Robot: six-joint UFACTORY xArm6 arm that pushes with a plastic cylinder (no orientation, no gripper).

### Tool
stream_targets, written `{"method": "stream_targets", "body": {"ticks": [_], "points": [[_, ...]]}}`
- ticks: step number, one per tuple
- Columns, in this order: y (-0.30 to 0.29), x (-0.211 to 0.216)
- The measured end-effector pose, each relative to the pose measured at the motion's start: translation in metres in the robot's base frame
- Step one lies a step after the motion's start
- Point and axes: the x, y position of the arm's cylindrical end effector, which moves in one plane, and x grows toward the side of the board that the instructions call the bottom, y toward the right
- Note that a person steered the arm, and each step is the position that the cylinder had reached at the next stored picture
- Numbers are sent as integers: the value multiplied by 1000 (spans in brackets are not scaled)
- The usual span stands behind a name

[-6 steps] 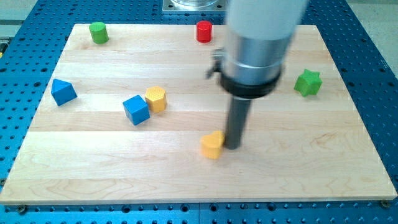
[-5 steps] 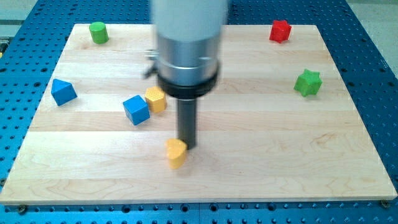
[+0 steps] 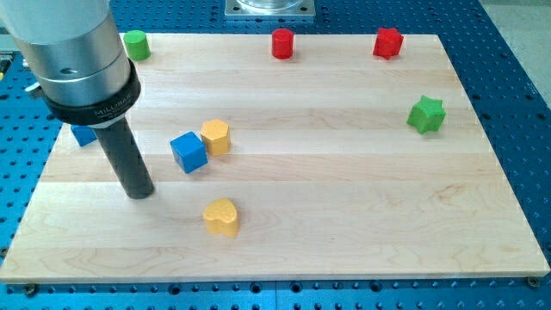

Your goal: Push the hexagon vertically to the green star

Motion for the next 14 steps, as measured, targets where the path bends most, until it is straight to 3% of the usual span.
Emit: {"method": "stream_targets", "body": {"ticks": [2,4,6,7,10,13,14], "points": [[-2,-1],[19,-76],[160,-84],[189,-59],[229,-103],[257,-93],[282,-43]]}}
